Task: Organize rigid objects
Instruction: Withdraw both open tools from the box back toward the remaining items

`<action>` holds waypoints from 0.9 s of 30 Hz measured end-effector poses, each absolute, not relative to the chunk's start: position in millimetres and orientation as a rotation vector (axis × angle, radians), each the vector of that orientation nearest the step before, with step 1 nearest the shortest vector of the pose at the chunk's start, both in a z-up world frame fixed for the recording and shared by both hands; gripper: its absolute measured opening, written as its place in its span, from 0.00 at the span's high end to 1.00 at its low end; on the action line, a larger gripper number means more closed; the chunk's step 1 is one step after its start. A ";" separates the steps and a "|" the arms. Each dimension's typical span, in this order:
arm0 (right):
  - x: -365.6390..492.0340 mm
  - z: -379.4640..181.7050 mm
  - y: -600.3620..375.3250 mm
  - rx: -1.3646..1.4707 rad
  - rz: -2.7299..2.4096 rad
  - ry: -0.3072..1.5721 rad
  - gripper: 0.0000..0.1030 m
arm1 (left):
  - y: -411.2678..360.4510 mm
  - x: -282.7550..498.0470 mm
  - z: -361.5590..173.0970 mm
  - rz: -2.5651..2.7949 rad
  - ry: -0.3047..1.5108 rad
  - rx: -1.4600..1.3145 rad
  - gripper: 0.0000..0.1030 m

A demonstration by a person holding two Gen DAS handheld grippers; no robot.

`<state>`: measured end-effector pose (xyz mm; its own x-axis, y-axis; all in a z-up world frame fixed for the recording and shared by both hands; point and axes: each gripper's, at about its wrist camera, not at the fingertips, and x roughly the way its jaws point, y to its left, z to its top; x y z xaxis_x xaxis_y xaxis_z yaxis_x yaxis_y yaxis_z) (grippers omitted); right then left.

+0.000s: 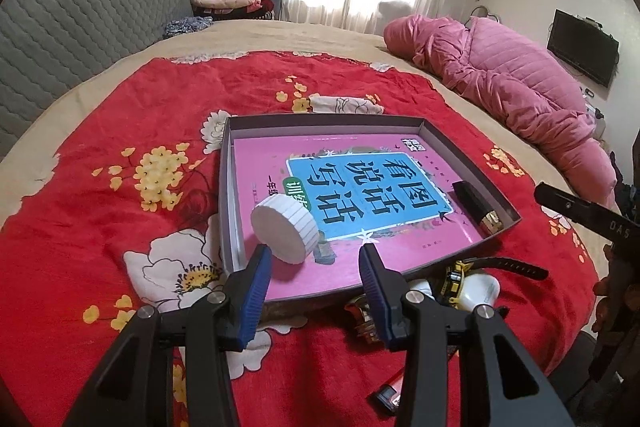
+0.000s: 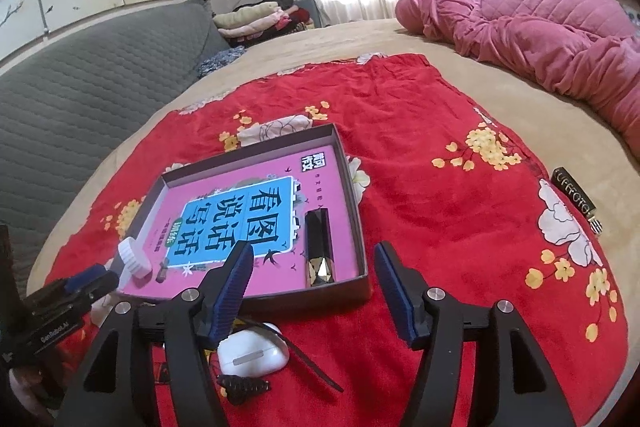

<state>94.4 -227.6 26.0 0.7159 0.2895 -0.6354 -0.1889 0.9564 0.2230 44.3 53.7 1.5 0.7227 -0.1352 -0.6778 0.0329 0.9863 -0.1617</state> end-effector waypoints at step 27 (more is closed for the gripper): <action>52.0 37.3 -204.0 0.075 0.370 0.723 0.29 | 58.6 18.3 24.0 -0.073 0.741 -0.136 0.42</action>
